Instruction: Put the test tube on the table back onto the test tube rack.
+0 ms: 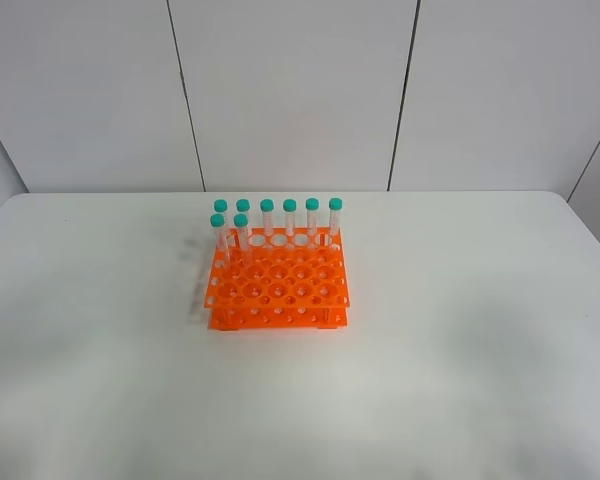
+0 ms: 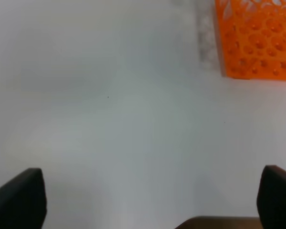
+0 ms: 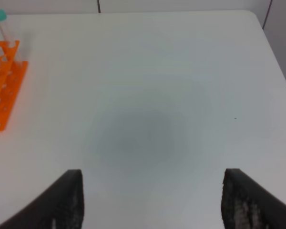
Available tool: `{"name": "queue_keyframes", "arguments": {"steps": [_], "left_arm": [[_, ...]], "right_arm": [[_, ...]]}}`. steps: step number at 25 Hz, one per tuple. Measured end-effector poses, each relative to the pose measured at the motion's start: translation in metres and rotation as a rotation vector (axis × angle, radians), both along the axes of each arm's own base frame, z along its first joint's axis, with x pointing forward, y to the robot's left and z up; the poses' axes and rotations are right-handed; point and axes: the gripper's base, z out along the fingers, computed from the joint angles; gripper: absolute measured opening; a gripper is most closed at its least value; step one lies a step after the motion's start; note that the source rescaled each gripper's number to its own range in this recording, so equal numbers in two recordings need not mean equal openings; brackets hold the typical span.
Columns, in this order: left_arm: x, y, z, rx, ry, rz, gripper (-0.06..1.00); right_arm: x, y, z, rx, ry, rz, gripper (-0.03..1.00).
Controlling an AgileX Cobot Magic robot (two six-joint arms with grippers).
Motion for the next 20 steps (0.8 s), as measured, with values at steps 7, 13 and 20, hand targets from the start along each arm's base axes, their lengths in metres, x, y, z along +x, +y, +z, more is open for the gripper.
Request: {"name": "queue_keyframes", "arguments": {"steps": [7,13,20], "left_arm": [[-0.001,0.0,-0.001,0.008,-0.002,-0.012,1.0],[-0.002,-0.005,-0.001,0.023,-0.01,-0.089,1.0],[-0.016,-0.003,-0.004,0.019,-0.089,-0.044,1.0]], "right_arm": [[0.0,0.0,0.0,0.0,0.0,0.0,0.59],[0.0,0.0,0.0,0.0,0.0,0.0,0.59],[0.0,0.0,0.0,0.0,0.0,0.0,0.59]]}}
